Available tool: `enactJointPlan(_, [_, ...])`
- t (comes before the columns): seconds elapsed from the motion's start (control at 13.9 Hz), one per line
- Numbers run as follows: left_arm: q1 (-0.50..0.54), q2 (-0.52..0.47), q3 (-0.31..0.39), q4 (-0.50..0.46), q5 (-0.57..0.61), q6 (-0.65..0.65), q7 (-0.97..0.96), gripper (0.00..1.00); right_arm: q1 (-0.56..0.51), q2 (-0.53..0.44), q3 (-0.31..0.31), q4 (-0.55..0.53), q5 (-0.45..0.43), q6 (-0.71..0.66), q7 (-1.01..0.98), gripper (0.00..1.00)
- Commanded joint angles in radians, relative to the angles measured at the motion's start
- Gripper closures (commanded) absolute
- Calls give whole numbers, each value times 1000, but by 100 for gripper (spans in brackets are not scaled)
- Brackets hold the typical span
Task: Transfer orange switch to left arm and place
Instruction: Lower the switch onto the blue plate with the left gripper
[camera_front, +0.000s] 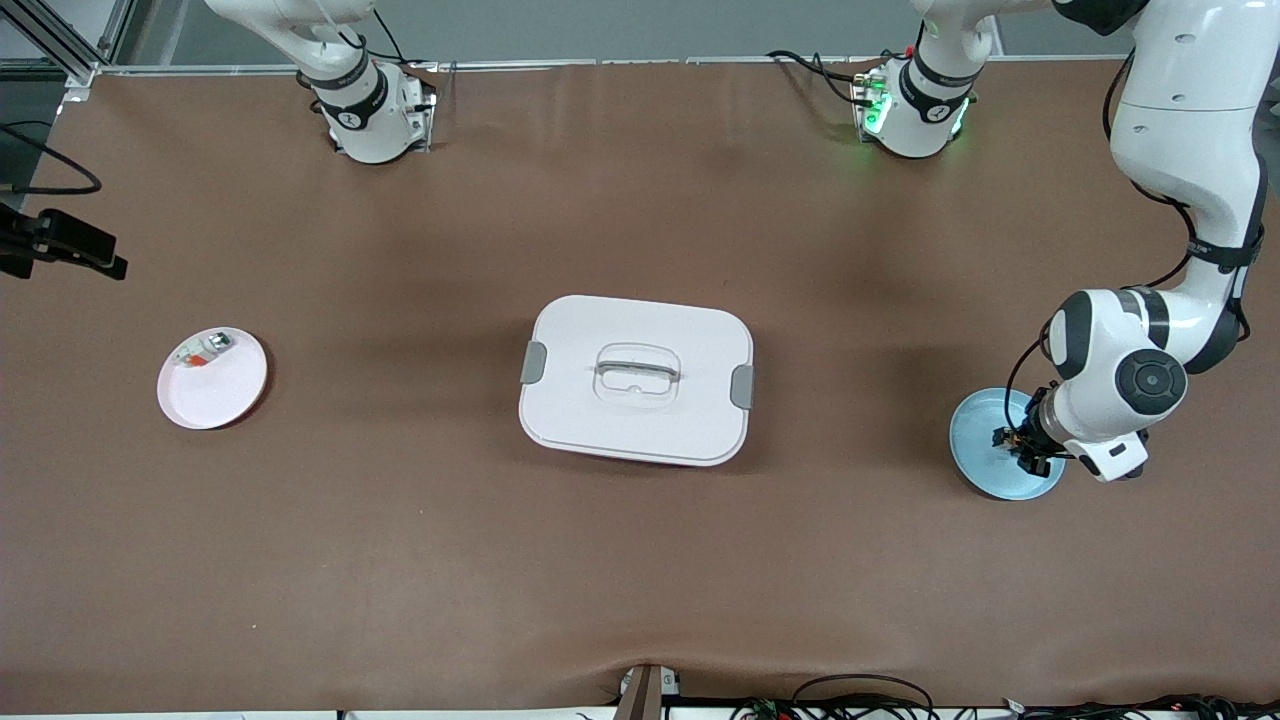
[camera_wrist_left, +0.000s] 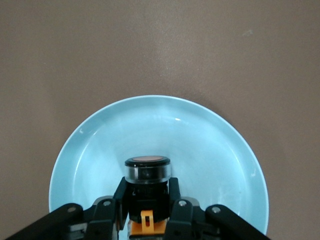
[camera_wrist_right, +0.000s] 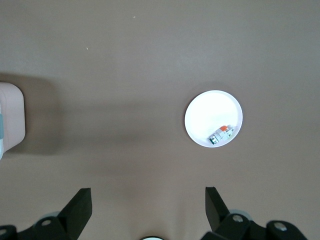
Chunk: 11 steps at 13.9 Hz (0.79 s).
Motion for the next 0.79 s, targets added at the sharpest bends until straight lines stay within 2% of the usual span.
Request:
enactJointPlan(0.0, [-1,11,6,13,27,10,-24,100,-13,-71,-1,-97,27,41,-13,0])
enactJointPlan(0.14, [-1,11,8,13,27,12,-24,98,-16,-94,-1,-132,28,62,-13,0])
enactJointPlan(0.29, [-1,11,8,19,27,12,-24,76,-16,-114,-1,-160,28,76,-13,0])
enactJointPlan(0.36, [-1,11,8,22,27,12,-24,51,-16,-122,1,-171,27,78,-13,0])
enactJointPlan(0.43, [-1,11,8,23,27,12,-26,8,-16,-126,1,-174,28,82,-15,0])
enactJointPlan(0.5, [-2,9,8,26,24,12,-41,0,-16,-126,1,-169,27,82,-20,0])
enactJointPlan(0.72, [-1,2,8,39,25,12,-81,0,-18,-149,1,-174,27,73,-21,0])
